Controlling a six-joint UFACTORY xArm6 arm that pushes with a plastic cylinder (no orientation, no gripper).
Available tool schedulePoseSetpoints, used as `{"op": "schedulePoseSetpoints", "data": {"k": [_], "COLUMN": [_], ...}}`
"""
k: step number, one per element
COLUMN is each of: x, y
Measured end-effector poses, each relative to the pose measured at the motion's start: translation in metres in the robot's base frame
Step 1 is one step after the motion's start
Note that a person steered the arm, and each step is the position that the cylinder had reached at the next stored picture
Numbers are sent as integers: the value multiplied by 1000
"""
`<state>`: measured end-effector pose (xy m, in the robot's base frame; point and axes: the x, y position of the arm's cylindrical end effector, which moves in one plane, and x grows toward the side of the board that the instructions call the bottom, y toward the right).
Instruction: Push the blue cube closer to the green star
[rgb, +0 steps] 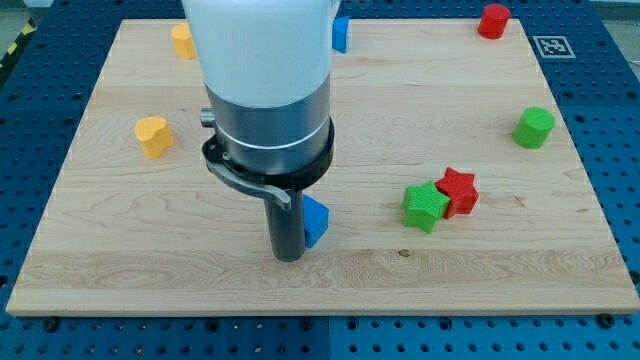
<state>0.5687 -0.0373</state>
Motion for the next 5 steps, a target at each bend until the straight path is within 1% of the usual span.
{"op": "schedulePoseSetpoints", "data": {"k": [2,4,5], "x": [-23,-34,-41], "y": [0,-11,-7]}}
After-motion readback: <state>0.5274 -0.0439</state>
